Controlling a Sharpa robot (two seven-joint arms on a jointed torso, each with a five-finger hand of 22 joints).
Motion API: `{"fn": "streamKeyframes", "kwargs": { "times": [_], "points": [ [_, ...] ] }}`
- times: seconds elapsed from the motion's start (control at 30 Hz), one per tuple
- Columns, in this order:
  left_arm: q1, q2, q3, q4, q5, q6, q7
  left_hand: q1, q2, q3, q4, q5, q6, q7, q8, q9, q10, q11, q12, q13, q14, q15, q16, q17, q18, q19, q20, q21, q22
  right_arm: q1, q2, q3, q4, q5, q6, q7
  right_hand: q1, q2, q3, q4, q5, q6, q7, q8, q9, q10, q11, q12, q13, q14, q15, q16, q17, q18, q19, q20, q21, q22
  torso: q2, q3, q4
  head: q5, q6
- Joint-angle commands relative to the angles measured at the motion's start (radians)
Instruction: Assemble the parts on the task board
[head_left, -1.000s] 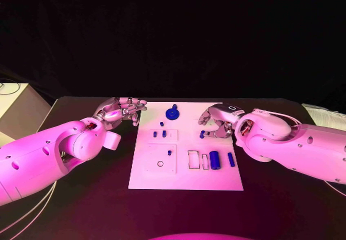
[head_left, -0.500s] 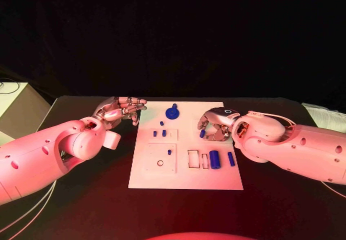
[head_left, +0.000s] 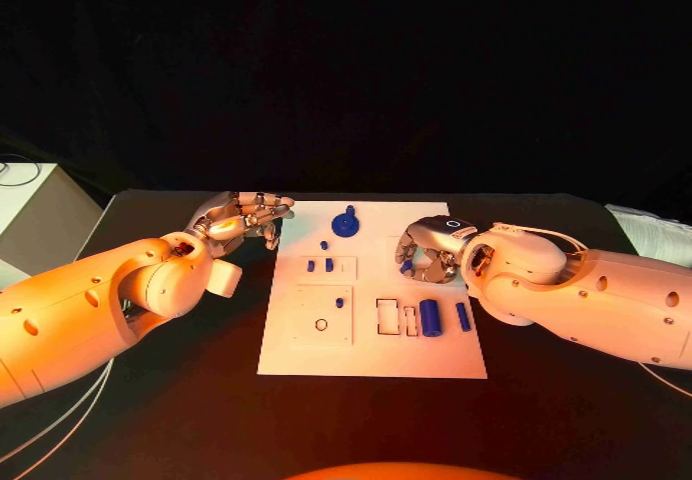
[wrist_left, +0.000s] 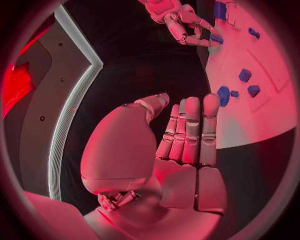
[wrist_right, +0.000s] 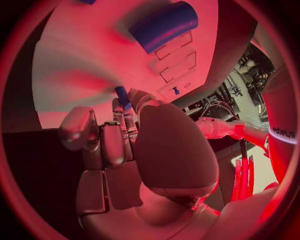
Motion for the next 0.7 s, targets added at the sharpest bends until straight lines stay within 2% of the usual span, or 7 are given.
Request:
{"fn": "streamKeyframes", "kwargs": {
  "times": [0.03,0.07,0.23,0.43,0.7],
  "points": [
    [0.0,0.001,0.001,0.001,0.005,0.024,0.002,0.006,0.003,-0.007,0.0,-0.001,-0.003,0.001,-0.003,0.001,-0.007,0.002,-0.003,-0.001,0.004,0.001,-0.004,0.001,-0.001,-0.001,0.001,-0.004,0.0,-0.003,0.001,-0.002,0.001,-0.013,-0.015,-0.001,0.01,0.008,0.034,-0.009,-0.008,0.012,0.001,0.01,0.004,0.02,-0.002,-0.005,0.002,0.01,-0.007,0.005,0.002,-0.011,0.0,-0.006,0.011,0.008,0.0,-0.0002,-0.0013,0.001,-0.002],
    [0.0,0.001,0.001,0.001,0.01,0.026,0.001,0.005,0.003,-0.007,0.0,-0.001,-0.002,0.001,-0.003,0.001,-0.007,0.002,-0.003,-0.001,0.004,0.001,-0.004,0.001,-0.001,-0.001,0.001,-0.004,0.0,-0.003,0.001,-0.002,0.0,-0.015,-0.022,-0.002,0.022,0.006,0.078,-0.019,-0.037,0.015,0.004,0.013,0.006,0.03,0.0,-0.014,0.001,0.01,-0.005,0.005,0.001,-0.012,-0.001,-0.004,0.012,0.011,0.0,-0.0002,-0.0013,0.001,-0.002],
    [0.0,0.001,0.001,0.0,0.02,0.035,-0.007,0.004,0.005,-0.007,0.002,-0.001,-0.001,0.001,-0.002,0.001,-0.007,0.002,-0.003,0.0,0.004,0.001,-0.004,0.002,-0.001,-0.001,0.001,-0.004,0.001,-0.003,0.001,-0.002,-0.001,-0.024,-0.042,-0.005,0.036,-0.006,0.153,-0.057,-0.039,0.02,0.006,0.021,0.012,0.049,0.0,-0.029,0.001,0.009,-0.004,0.006,0.003,-0.012,-0.002,-0.003,0.016,0.019,0.0,-0.0005,-0.0002,0.0,-0.001],
    [0.0,0.0,0.001,0.0,0.022,0.039,-0.012,0.004,0.005,-0.008,0.002,-0.001,0.0,0.0,-0.002,0.001,-0.007,0.002,-0.003,0.0,0.004,0.001,-0.004,0.002,-0.001,-0.001,0.001,-0.004,0.001,-0.004,0.001,-0.002,0.004,-0.041,-0.087,-0.004,0.032,0.011,0.242,-0.126,-0.082,0.045,-0.001,0.05,0.03,0.115,-0.012,-0.031,0.01,0.012,-0.012,0.012,0.014,-0.02,0.007,-0.01,0.061,0.069,0.0,-0.0009,-0.0002,0.0,-0.001],
    [0.0,0.001,0.001,0.0,0.021,0.04,-0.013,0.003,0.005,-0.008,0.003,-0.002,0.0,0.0,-0.001,0.002,-0.007,0.002,-0.003,0.0,0.004,0.001,-0.004,0.002,-0.001,-0.001,0.001,-0.005,0.0,-0.006,0.001,-0.002,0.019,-0.051,-0.125,0.0,0.001,0.011,0.259,-0.157,-0.089,0.058,-0.006,0.069,0.046,0.16,-0.022,-0.028,0.02,0.014,-0.02,0.015,0.022,-0.025,0.013,-0.017,0.091,0.102,-0.001,-0.0004,-0.001,0.002,-0.001]
  ]
}}
